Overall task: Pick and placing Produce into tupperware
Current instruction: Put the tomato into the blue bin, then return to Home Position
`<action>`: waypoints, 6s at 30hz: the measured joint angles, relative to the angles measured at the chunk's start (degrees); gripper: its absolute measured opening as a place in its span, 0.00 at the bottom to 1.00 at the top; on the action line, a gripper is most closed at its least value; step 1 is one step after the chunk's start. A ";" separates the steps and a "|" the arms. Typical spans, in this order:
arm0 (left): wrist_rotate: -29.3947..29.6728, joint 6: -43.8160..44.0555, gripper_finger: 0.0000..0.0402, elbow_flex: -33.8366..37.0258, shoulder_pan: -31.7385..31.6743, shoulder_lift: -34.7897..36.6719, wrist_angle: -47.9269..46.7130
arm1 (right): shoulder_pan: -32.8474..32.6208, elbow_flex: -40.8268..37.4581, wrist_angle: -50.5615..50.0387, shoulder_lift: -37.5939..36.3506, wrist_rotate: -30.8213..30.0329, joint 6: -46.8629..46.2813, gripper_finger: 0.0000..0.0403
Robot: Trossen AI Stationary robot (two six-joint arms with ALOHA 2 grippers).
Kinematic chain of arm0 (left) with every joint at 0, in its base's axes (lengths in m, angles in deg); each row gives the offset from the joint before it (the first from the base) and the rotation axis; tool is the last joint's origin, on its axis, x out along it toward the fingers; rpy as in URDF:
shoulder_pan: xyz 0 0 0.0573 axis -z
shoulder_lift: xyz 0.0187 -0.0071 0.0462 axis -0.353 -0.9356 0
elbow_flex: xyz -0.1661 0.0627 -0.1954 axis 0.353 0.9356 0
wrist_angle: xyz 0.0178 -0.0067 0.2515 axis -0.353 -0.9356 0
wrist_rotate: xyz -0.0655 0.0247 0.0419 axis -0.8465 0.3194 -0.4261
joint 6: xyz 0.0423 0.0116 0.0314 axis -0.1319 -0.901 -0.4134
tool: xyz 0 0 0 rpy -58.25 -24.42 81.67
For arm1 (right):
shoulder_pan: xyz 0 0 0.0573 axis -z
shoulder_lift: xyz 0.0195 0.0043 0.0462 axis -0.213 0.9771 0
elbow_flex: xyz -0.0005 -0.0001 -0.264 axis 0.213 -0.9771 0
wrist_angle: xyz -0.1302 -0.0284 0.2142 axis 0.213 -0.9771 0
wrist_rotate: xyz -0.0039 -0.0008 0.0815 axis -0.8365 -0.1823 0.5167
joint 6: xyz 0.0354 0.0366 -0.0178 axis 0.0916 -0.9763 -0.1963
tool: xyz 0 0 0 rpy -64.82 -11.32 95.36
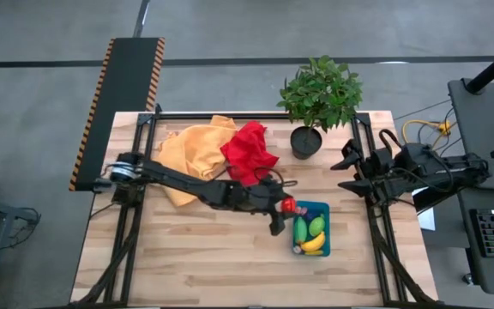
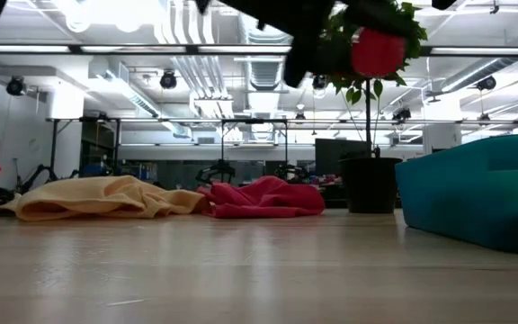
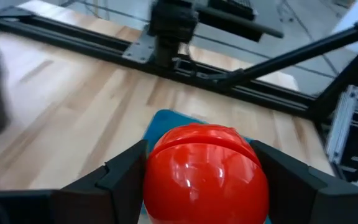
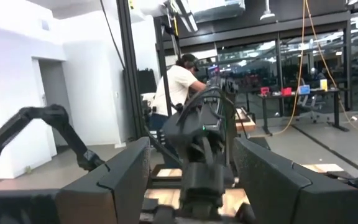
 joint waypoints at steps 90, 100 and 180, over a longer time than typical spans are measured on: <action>11.06 -29.70 0.10 20.70 11.14 46.57 -15.73 | 0.00 -6.32 0.03 1.89 2.48 9.16 0.56; 9.77 -27.58 0.03 40.20 11.08 73.54 -14.90 | 0.02 -8.78 15.56 5.33 -1.77 15.93 0.56; -4.61 -27.26 0.00 81.25 -8.33 104.14 -6.21 | 0.13 -23.01 28.41 13.83 -15.00 14.39 0.02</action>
